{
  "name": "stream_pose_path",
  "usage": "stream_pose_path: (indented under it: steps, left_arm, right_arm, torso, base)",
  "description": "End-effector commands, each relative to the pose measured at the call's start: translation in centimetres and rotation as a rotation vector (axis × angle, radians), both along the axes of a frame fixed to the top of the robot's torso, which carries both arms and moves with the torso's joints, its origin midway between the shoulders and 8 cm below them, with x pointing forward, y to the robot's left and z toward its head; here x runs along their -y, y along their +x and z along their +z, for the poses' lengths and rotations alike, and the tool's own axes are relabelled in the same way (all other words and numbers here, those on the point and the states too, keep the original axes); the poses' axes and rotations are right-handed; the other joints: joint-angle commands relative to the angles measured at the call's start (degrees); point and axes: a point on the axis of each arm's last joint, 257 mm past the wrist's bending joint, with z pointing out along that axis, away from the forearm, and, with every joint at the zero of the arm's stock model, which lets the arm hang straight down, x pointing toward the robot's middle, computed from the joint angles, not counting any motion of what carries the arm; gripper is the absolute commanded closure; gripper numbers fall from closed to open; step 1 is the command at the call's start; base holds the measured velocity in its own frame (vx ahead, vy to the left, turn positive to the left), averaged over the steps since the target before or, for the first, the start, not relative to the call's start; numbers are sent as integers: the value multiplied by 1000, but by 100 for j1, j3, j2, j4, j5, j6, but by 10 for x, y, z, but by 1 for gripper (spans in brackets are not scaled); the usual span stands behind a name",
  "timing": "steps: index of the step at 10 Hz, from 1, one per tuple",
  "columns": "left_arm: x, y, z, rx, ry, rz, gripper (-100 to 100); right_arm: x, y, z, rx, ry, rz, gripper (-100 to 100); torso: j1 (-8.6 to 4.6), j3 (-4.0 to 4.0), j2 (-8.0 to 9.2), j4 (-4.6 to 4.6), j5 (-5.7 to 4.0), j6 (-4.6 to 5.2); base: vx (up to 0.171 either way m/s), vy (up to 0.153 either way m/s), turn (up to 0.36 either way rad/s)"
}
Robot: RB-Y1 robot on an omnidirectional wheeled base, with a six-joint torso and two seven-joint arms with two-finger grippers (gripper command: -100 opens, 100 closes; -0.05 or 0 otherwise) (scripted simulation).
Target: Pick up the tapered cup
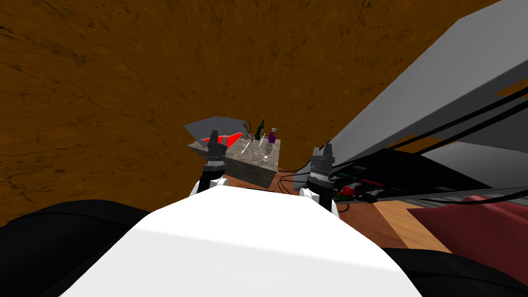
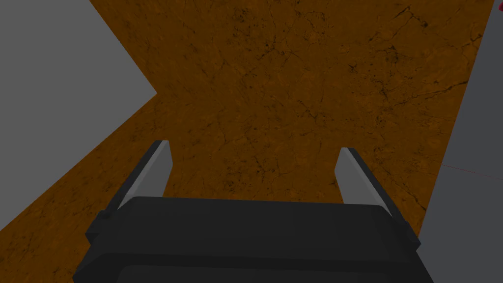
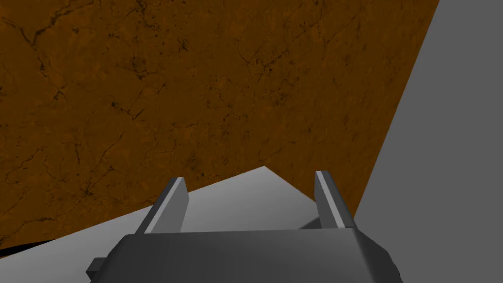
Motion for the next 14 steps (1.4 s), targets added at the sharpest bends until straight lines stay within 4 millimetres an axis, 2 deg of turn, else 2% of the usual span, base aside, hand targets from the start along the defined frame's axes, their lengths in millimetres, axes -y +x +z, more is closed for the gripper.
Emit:
stream_pose_path:
  steps: [1, 6, 7, 9, 12, 13, 14]
  left_arm:
    - [0, 0, 0, 0, 0, 0, 0]
    - [0, 0, 0, 0, 0, 0, 0]
    - [0, 0, 0, 0, 0, 0, 0]
    - [0, 0, 0, 0, 0, 0, 0]
    - [0, 0, 0, 0, 0, 0, 0]
    - [0, 0, 0, 0, 0, 0, 0]
    - [0, 0, 0, 0, 0, 0, 0]
  right_arm:
    - [-5, 1, -3, -11, -18, 22, -100]
    - [-34, 1, -33, -91, -87, 152, -100]
    - [-35, 1, -33, -94, -99, 159, -100]
    - [-49, -1, -54, -146, -122, 226, -100]
    - [-58, -3, -68, -185, -164, 278, -100]
    - [-65, -5, -81, -218, -176, 314, -100]
    - [-66, -6, -82, -222, -189, 321, -100]
  torso:
    - [0, 0, 0, 0, 0, 0]
    - [-17, 14, 25, 5, -4, 0]
    - [-22, 16, 29, 6, -5, 0]
    - [-15, 11, 19, 4, -4, 0]
    - [-12, 10, 17, 4, -3, 0]
    - [-8, 8, 14, 4, -2, 0]
    - [-9, 9, 16, 4, -2, -1]
  base:
    - [-13, -12, 2]
    - [-54, -35, 12]
    - [-49, -43, 6]
    - [-55, -35, 24]
    - [-39, -23, 18]
    - [-44, -17, 36]
    - [-40, -15, 22]
